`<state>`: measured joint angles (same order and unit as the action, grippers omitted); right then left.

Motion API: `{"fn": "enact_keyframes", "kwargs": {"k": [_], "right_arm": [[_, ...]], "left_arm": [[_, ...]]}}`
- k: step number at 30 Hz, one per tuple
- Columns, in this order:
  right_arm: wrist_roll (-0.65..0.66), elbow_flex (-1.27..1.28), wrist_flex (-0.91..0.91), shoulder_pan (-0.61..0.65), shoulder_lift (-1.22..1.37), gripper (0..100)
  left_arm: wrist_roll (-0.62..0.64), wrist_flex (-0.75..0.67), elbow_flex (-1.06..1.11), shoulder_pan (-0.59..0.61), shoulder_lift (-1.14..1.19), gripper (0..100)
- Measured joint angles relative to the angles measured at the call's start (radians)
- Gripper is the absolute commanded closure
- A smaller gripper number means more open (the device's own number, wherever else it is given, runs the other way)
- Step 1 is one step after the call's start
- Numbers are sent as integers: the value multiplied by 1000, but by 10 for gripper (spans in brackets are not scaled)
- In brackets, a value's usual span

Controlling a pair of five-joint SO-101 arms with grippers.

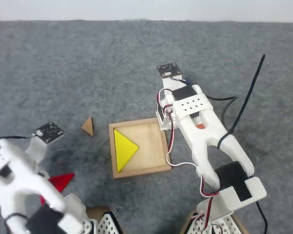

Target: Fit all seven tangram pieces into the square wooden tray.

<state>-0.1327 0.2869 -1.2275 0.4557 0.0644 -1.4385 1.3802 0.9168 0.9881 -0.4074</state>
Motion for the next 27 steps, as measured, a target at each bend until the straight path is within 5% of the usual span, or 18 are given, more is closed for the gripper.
{"fn": "enact_keyframes", "kwargs": {"k": [13, 27], "right_arm": [[2, 0, 0, 0, 0, 881], [5, 0, 0, 0, 0, 881]], "left_arm": [[0, 132, 126, 0, -311, 914], [0, 181, 153, -3, -344, 925]]}}
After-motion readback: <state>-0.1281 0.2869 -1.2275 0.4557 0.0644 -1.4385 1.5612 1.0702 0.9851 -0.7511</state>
